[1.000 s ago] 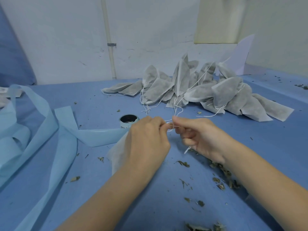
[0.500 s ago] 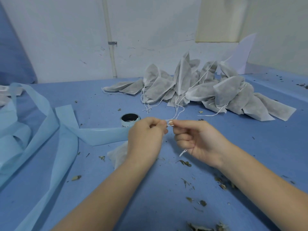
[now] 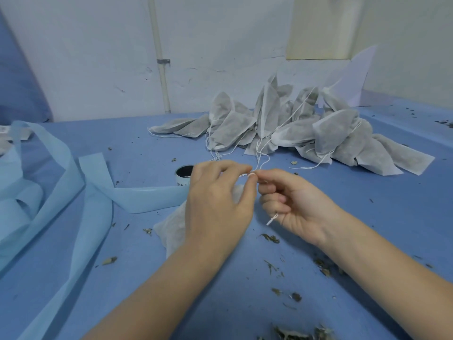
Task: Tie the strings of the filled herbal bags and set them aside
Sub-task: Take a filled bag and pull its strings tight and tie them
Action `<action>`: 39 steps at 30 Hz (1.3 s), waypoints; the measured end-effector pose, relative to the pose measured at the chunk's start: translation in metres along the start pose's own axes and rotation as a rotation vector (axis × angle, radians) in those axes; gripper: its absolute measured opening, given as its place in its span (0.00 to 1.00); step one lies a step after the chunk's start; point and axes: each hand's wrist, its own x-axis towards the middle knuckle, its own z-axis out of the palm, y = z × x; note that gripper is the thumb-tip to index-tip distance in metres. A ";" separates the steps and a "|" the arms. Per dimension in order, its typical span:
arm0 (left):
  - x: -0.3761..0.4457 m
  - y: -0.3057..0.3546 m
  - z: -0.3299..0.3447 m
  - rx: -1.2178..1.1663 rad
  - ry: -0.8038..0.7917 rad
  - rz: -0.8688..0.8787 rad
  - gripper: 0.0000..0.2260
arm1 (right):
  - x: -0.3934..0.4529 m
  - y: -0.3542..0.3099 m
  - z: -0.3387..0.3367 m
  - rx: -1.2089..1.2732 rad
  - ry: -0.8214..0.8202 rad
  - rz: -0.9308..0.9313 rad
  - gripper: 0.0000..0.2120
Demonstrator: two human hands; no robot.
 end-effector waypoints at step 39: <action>0.023 -0.008 -0.006 -0.403 -0.193 -0.499 0.04 | 0.010 0.001 0.006 -0.226 0.379 -0.649 0.04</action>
